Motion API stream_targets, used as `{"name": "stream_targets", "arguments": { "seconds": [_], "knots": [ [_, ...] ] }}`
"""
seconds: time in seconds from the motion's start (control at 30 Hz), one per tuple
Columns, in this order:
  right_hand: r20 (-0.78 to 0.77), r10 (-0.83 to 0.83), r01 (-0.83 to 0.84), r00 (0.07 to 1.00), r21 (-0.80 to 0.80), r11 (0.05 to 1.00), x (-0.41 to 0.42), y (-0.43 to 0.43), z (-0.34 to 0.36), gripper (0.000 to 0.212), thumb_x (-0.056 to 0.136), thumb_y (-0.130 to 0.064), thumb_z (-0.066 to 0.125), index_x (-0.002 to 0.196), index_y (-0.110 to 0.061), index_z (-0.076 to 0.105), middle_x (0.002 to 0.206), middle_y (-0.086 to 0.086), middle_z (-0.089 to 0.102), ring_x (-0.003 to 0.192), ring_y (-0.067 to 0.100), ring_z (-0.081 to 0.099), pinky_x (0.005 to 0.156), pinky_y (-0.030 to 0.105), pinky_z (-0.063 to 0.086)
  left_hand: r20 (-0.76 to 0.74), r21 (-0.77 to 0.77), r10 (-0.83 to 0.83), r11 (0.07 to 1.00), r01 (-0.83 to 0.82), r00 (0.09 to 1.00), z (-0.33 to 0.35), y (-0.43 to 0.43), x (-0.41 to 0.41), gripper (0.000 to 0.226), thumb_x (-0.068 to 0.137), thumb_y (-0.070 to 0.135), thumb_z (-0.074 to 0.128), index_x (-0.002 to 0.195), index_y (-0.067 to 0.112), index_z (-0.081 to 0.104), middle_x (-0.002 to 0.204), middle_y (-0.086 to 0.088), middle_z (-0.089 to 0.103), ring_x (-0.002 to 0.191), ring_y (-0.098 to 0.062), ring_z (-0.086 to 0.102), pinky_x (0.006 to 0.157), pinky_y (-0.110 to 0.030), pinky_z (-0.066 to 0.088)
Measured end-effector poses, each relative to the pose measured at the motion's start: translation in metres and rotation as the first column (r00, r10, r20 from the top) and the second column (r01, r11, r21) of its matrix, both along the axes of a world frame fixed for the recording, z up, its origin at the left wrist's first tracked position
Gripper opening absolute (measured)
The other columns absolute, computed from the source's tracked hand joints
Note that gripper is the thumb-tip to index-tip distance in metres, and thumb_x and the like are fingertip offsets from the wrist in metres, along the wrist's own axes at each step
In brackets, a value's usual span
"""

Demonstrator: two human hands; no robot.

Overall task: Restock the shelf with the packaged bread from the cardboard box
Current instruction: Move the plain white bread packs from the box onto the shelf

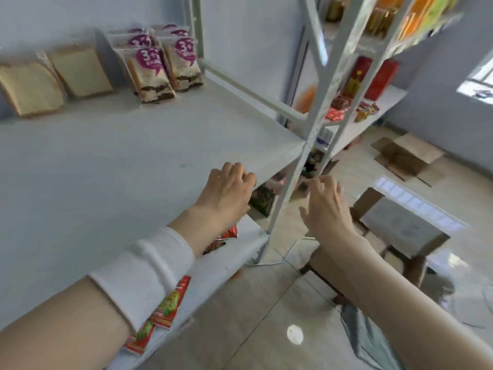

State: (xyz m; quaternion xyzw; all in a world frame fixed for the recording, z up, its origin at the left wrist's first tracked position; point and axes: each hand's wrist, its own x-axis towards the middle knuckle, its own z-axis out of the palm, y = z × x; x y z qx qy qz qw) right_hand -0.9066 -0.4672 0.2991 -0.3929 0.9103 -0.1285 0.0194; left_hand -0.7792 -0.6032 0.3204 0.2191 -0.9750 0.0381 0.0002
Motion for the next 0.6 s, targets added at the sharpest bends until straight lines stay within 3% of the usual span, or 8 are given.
{"name": "stream_targets", "arguments": {
  "seconds": [0.17, 0.33, 0.47, 0.6],
  "knots": [
    [0.087, -0.227, 0.204, 0.97, 0.215, 0.955, -0.061, 0.155, -0.065, 0.045, 0.088, -0.008, 0.05, 0.132, -0.011, 0.038, 0.138, 0.013, 0.03, 0.129, 0.032, 0.028, 0.098, 0.042, 0.039, 0.161, 0.027, -0.195, 0.981, 0.193, 0.967, -0.066, 0.128, -0.121, 0.038, 0.089, 0.024, 0.052, 0.123, 0.013, 0.042, 0.125, -0.012, 0.043, 0.118, -0.03, 0.039, 0.092, -0.039, 0.038],
    [0.201, -0.469, 0.355, 0.86, 0.424, 0.833, -0.095, 0.284, -0.143, 0.042, 0.088, -0.013, 0.052, 0.127, -0.01, 0.038, 0.135, 0.014, 0.032, 0.126, 0.032, 0.032, 0.095, 0.04, 0.042, 0.351, 0.183, -0.37, 0.928, 0.325, 0.86, -0.149, 0.228, -0.19, 0.041, 0.088, 0.024, 0.055, 0.123, 0.01, 0.04, 0.128, -0.015, 0.043, 0.118, -0.032, 0.039, 0.094, -0.042, 0.035],
    [0.233, -0.566, 0.431, 0.791, 0.444, 0.786, -0.134, 0.328, -0.188, 0.034, 0.089, -0.01, 0.048, 0.123, -0.012, 0.042, 0.132, 0.011, 0.036, 0.124, 0.029, 0.034, 0.091, 0.039, 0.042, 0.452, 0.252, -0.44, 0.897, 0.363, 0.776, -0.199, 0.259, -0.24, 0.044, 0.086, 0.029, 0.058, 0.121, 0.009, 0.04, 0.124, -0.014, 0.043, 0.116, -0.031, 0.04, 0.094, -0.041, 0.036],
    [0.245, -0.587, 0.436, 0.772, 0.469, 0.768, -0.19, 0.333, -0.236, 0.037, 0.088, -0.019, 0.052, 0.124, -0.014, 0.042, 0.13, 0.009, 0.038, 0.122, 0.028, 0.037, 0.087, 0.036, 0.042, 0.464, 0.325, -0.478, 0.875, 0.358, 0.746, -0.248, 0.265, -0.31, 0.042, 0.086, 0.029, 0.059, 0.12, 0.011, 0.043, 0.123, -0.012, 0.046, 0.114, -0.03, 0.042, 0.093, -0.04, 0.036]
  ]
}}
